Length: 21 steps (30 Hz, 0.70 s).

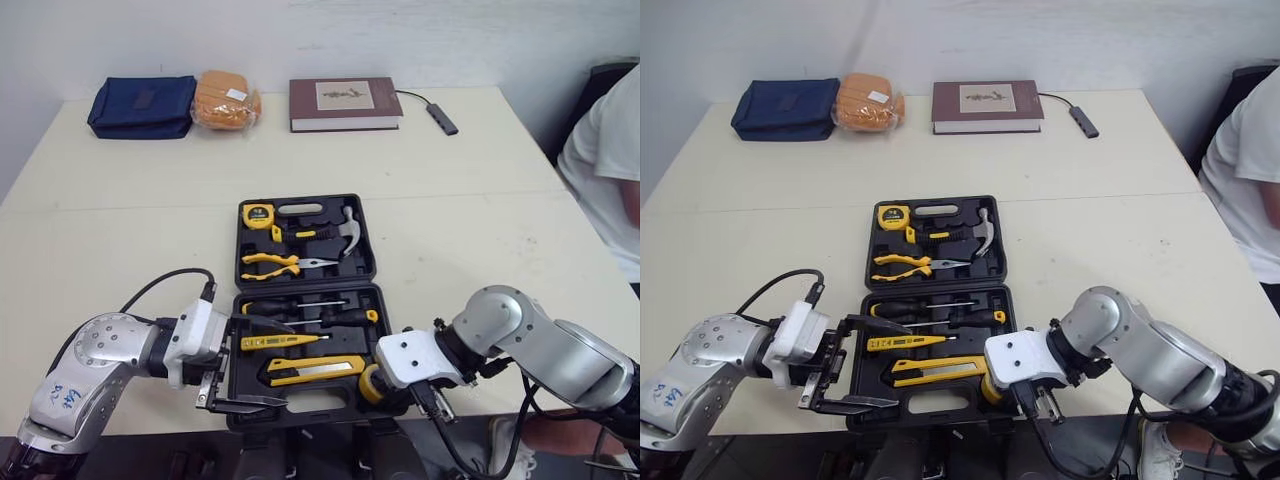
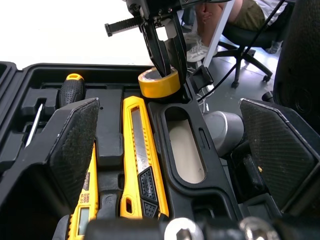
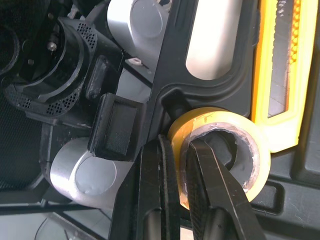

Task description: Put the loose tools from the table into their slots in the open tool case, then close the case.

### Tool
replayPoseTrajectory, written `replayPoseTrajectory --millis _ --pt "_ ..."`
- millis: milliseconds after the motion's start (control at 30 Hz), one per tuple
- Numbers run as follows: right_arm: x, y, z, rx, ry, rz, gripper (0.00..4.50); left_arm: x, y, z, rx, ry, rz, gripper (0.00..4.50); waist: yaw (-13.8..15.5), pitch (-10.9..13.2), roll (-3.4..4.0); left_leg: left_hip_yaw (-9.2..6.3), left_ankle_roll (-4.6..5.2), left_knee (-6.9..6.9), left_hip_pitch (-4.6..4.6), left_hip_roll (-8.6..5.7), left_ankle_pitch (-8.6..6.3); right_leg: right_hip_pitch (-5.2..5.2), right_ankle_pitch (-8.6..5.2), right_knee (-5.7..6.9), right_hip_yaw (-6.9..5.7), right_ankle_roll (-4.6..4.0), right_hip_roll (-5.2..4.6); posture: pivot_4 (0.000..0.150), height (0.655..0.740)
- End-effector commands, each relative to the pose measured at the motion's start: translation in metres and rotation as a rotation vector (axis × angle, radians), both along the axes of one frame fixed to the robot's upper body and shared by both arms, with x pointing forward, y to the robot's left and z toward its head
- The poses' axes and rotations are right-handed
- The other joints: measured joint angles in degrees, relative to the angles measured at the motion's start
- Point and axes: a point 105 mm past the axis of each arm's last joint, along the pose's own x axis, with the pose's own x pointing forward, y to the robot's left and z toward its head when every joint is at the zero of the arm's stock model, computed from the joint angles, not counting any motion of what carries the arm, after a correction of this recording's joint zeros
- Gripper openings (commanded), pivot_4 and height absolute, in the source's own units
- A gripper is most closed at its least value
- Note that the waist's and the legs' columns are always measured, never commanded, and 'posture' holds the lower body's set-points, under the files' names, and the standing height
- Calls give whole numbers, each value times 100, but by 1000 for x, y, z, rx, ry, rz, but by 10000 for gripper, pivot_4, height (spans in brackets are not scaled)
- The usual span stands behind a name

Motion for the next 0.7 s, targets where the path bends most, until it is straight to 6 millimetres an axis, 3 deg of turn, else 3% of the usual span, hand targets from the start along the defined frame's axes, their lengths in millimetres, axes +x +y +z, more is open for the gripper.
replayPoseTrajectory --millis 33,233,300,333,567,700 --pt "-1 -2 -3 -26 -9 -2 8 -3 -2 6 -12 -25 -7 45000 -3 -2 -3 0 0 0 1 0 0 1 0 0 0 0 0 1500 7400" --pt "-11 -5 -1 -42 83 5 8 -2 -1 6 -11 -31 1 45000 0 -5 -7 -1 0 0 3 0 0 3 0 -1 0 0 0 1500 7400" --pt "-10 -4 2 -28 76 5 10075 -2 -1 6 -10 -33 5 45000 8 -5 -8 -3 0 0 2 0 -1 3 0 -2 -1 0 -2 1500 7400" --pt "-8 -4 3 -30 69 7 12544 -1 -1 5 -11 -34 7 45000 1 -5 -7 -5 0 0 1 0 -1 4 0 -5 -3 0 -2 1500 7400" --pt "-9 -6 12 -5 91 51 43029 0 0 5 -12 -40 15 45000 -7 -4 -7 -5 1 0 0 1 -2 3 0 -5 -4 0 -2 1500 7400" --pt "-11 -11 21 24 123 55 43029 -1 0 5 -11 -37 18 45000 -6 -4 -7 -5 1 0 0 0 -2 3 0 -4 -3 0 -2 1500 7400"
